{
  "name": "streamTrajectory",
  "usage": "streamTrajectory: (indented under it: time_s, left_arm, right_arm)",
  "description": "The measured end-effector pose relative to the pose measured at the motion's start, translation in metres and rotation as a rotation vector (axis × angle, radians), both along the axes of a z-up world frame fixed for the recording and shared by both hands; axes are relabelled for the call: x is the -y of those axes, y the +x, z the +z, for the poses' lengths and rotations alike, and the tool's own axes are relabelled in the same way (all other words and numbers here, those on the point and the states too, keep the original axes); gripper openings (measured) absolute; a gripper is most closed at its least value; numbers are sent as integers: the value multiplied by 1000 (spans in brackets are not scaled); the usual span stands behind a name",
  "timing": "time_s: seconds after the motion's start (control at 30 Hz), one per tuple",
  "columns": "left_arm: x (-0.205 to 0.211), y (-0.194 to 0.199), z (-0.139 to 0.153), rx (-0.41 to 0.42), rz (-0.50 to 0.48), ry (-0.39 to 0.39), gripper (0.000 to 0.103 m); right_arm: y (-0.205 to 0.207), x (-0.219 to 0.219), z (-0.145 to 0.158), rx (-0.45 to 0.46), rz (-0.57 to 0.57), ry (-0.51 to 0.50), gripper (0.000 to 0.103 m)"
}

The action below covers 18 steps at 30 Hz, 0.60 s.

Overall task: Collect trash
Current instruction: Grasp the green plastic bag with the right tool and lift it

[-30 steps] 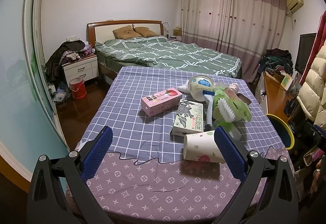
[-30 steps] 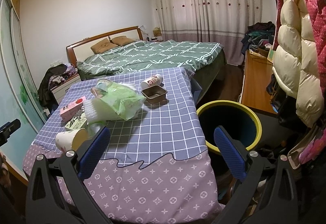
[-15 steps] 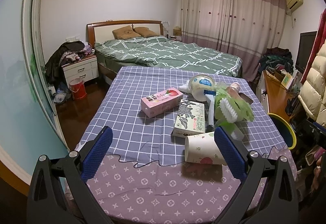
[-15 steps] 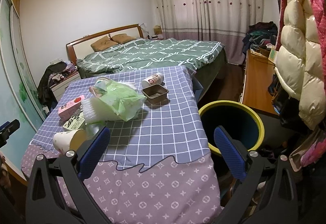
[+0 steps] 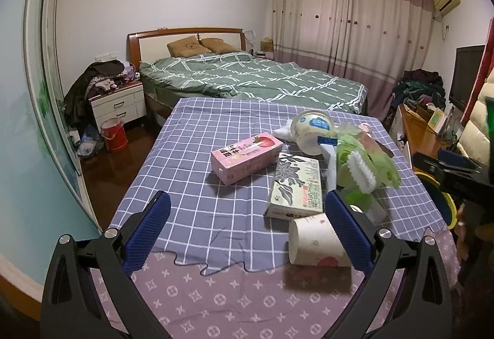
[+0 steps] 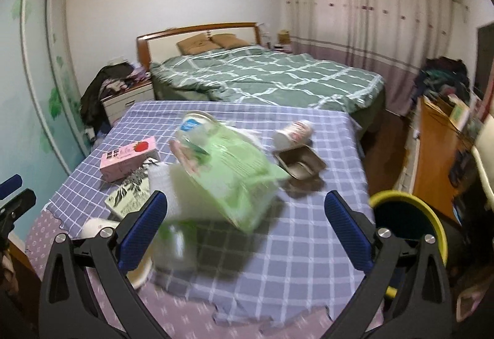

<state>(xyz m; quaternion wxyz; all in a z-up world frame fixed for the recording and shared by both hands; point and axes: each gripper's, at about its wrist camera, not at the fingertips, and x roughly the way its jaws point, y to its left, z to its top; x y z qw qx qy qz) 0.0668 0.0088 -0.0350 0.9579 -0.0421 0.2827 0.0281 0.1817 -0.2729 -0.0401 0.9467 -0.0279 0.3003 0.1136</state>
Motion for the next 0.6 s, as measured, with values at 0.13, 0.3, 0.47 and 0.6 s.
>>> streamTrajectory:
  time_s: [0.13, 0.3, 0.47, 0.6]
  left_arm:
    - [-5, 19, -4, -9, 0, -21, 98]
    - [-2, 39, -8, -9, -14, -18, 98]
    - [3, 63, -11, -13, -43, -17, 98]
    - [1, 83, -10, -4, -55, -11, 98]
  right_arm:
    - [26, -22, -3, -4, 51, -13, 97]
    - [48, -50, -7, -8, 102, -83, 84]
    - [74, -59, -19, -53, 101, -112, 57]
    - [83, -51, -21, -99, 119, -41, 18]
